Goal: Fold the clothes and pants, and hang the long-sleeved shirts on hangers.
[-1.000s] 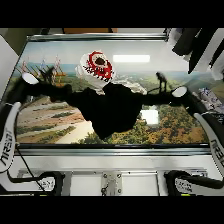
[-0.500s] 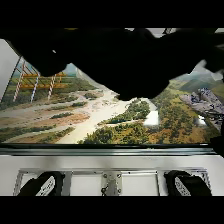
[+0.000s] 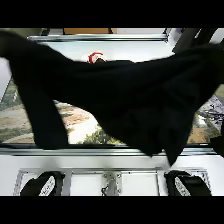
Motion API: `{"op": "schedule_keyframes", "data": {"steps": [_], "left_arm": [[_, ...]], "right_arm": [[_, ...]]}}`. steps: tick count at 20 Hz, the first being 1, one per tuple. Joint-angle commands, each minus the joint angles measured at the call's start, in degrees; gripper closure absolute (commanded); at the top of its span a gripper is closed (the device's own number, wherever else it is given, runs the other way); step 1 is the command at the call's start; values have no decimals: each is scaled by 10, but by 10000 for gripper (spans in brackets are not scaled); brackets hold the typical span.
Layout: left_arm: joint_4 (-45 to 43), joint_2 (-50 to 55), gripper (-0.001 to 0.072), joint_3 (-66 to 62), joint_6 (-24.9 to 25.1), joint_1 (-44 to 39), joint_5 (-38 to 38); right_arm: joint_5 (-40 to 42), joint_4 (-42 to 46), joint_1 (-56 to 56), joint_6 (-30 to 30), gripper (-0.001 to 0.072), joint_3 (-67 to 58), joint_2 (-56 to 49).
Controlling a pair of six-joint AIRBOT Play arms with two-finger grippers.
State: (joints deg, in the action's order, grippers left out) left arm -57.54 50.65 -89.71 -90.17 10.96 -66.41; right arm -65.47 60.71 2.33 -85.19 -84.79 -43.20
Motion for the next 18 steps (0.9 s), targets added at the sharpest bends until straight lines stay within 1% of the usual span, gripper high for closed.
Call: {"op": "schedule_keyframes", "data": {"steps": [1, 3, 4, 5, 6, 7, 8, 10, 12, 14, 15, 16, 18], "left_arm": [[2, 60, 687, 116, -8, -8, -24], [2, 115, 687, 166, -7, -24, -20], [2, 144, 687, 188, -7, -33, -11], [2, 172, 687, 205, -7, -43, 0], [7, 200, 571, 217, -8, -49, 14], [12, 224, 245, 217, -8, -49, 18], [23, 246, 110, 205, -8, -46, 14], [25, 265, 109, 174, -7, -34, -1], [0, 254, 110, 167, -7, -28, -1], [-48, 239, 110, 191, -8, -32, -2], [-61, 234, 110, 213, -9, -36, -2], [-61, 231, 110, 244, -10, -39, -2], [-54, 231, 110, 310, -14, -45, 8]], "right_arm": [[-68, 11, 0, -21, 696, 32, -86], [-54, 20, 0, -14, 694, 56, -156], [-44, 21, 0, -14, 679, 59, -192], [-27, 19, 0, -14, 578, 59, -227], [-5, 13, 1, -14, 324, 59, -259], [14, 1, 6, -13, 168, 59, -278], [28, -14, 14, -6, 180, 59, -287], [21, -35, 32, 23, 180, 59, -280], [-22, -17, 48, 51, 180, 63, -254], [-53, 26, 54, 55, 180, 89, -225], [-60, 44, 54, 51, 180, 114, -209], [-61, 51, 54, 33, 181, 144, -195], [-54, 48, 51, -18, 181, 217, -172]]}}
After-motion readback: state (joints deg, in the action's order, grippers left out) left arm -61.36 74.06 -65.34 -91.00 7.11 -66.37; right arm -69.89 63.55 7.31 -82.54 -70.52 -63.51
